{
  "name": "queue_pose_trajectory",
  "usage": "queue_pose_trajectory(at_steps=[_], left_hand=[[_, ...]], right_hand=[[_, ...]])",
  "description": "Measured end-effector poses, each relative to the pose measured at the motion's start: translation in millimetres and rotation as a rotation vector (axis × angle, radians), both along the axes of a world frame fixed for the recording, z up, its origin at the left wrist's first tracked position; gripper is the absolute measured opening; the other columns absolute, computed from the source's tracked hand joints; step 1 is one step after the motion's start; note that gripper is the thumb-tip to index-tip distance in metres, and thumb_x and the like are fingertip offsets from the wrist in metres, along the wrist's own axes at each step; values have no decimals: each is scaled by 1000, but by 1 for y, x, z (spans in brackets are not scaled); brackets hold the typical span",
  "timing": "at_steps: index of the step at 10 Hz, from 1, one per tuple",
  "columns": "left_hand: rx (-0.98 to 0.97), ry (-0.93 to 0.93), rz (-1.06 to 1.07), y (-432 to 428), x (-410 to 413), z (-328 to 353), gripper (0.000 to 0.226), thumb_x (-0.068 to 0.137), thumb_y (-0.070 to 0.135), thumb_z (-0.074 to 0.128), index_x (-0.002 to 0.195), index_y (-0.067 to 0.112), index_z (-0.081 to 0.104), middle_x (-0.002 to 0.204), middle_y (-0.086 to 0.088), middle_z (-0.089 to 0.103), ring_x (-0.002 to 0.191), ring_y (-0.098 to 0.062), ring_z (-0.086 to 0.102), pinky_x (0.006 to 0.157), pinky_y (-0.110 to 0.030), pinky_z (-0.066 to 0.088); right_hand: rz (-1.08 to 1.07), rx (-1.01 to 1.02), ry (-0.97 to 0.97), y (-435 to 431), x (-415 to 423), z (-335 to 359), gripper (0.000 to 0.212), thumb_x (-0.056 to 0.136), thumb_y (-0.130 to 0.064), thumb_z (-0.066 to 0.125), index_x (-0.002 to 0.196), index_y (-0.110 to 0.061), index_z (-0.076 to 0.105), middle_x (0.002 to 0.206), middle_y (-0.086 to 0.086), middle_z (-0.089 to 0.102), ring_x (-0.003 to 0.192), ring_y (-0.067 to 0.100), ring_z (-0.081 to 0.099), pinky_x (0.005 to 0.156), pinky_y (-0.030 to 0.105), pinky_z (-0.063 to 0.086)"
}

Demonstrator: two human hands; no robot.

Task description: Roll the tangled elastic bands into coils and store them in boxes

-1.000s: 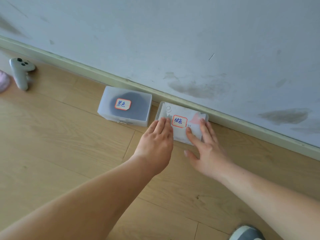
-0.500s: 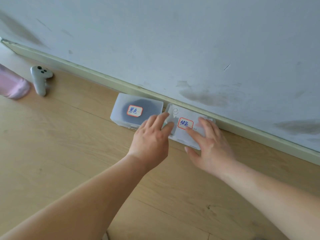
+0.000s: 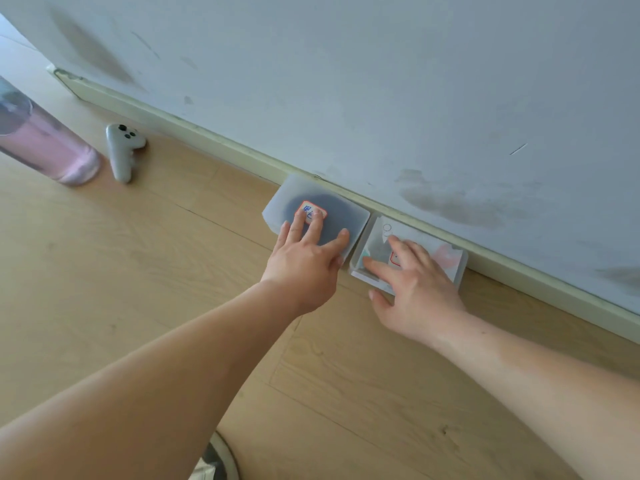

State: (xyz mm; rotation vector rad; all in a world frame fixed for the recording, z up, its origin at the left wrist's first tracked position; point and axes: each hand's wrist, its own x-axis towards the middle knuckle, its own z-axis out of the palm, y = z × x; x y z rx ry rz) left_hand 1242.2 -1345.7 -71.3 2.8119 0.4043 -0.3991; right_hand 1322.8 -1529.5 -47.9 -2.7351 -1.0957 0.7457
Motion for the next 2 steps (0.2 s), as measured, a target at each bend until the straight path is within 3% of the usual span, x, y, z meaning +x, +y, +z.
queue_pose_trajectory(at_steps=[1,2], left_hand=[[-8,20,-4,0,-2,2,53,108,39,31,159,37,16,172,-11,-4,158,-37,-11,128,-51,-1],[-32,-72,42,-5,-14,1,55,107,37,40,158,26,24,172,-13,4,159,-34,-2,129,-47,2]], right_hand=[[-5,8,-46,6,0,2,55,97,-43,56,150,-37,45,168,7,23,152,25,22,121,40,27],[-33,-11,-66,10,1,8,57,100,-42,52,154,-33,38,168,3,24,153,21,22,119,38,29]])
